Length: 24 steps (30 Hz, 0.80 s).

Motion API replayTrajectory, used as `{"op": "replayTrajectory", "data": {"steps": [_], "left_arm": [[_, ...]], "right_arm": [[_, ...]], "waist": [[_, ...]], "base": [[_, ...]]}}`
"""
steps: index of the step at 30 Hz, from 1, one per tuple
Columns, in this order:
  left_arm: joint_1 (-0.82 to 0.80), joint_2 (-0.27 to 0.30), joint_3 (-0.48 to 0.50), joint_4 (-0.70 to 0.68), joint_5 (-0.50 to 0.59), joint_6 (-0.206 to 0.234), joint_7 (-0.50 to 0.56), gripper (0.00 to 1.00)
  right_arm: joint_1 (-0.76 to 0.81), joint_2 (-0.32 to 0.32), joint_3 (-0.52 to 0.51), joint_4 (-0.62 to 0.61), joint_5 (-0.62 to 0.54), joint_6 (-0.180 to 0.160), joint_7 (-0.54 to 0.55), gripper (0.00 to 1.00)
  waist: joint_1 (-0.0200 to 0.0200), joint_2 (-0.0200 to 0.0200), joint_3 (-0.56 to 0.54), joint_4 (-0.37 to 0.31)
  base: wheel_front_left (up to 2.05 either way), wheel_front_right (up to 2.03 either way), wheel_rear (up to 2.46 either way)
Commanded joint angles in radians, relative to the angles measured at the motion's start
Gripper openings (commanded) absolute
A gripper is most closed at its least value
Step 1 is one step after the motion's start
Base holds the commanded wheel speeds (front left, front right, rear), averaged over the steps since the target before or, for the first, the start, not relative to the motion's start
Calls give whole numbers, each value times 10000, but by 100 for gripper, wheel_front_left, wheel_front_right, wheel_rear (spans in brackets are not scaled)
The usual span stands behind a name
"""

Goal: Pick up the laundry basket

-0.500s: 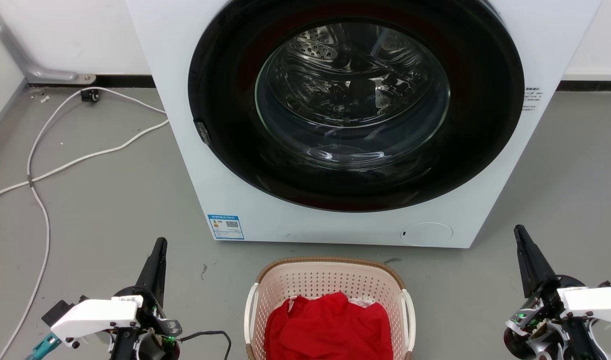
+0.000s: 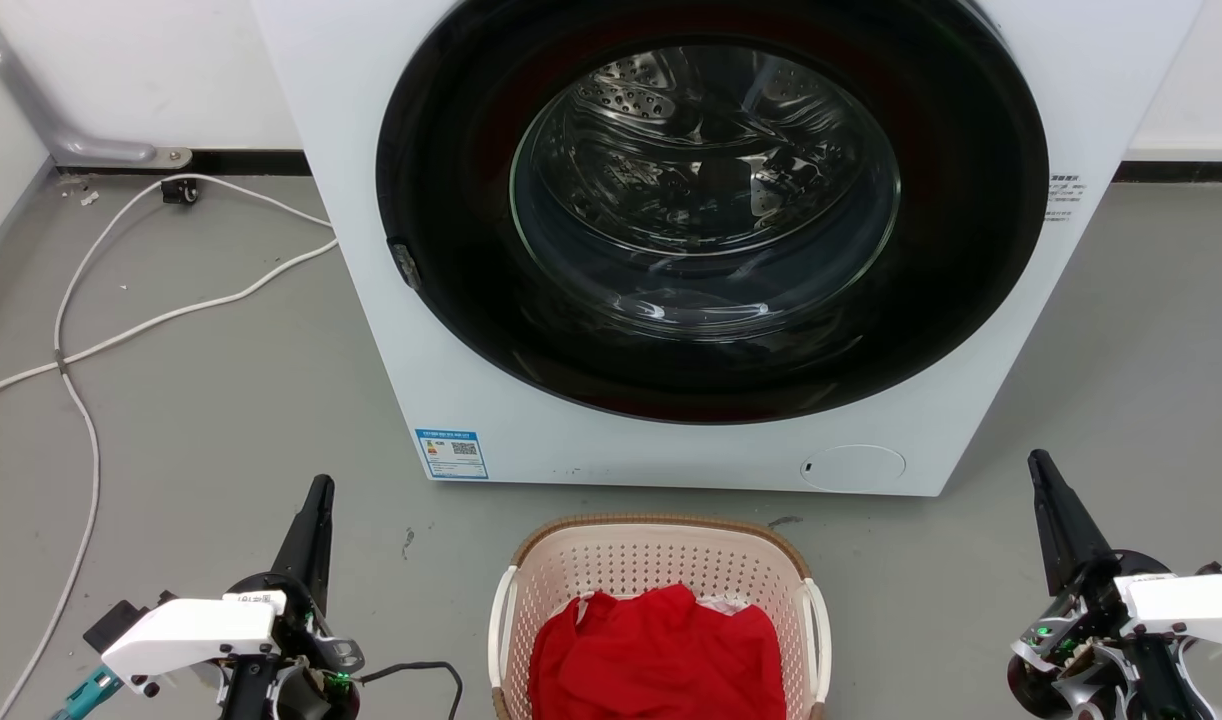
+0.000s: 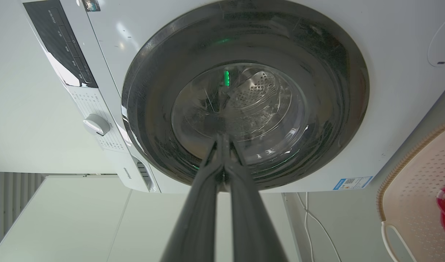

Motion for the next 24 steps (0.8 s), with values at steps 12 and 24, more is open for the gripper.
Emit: {"op": "replayTrajectory", "data": {"steps": [12, 24], "left_arm": [[166, -21, -69, 170, 12, 6, -75, 100], [256, -19, -77, -413, 1581, 183, -676, 100]], "right_arm": [[195, 23, 34, 191, -37, -2, -69, 100], [364, 25, 31, -373, -1950, -2, -666, 100]], "waist": [[1, -1, 1, -1], [1, -1, 26, -15]], "base": [[0, 0, 0], [0, 0, 0]]}}
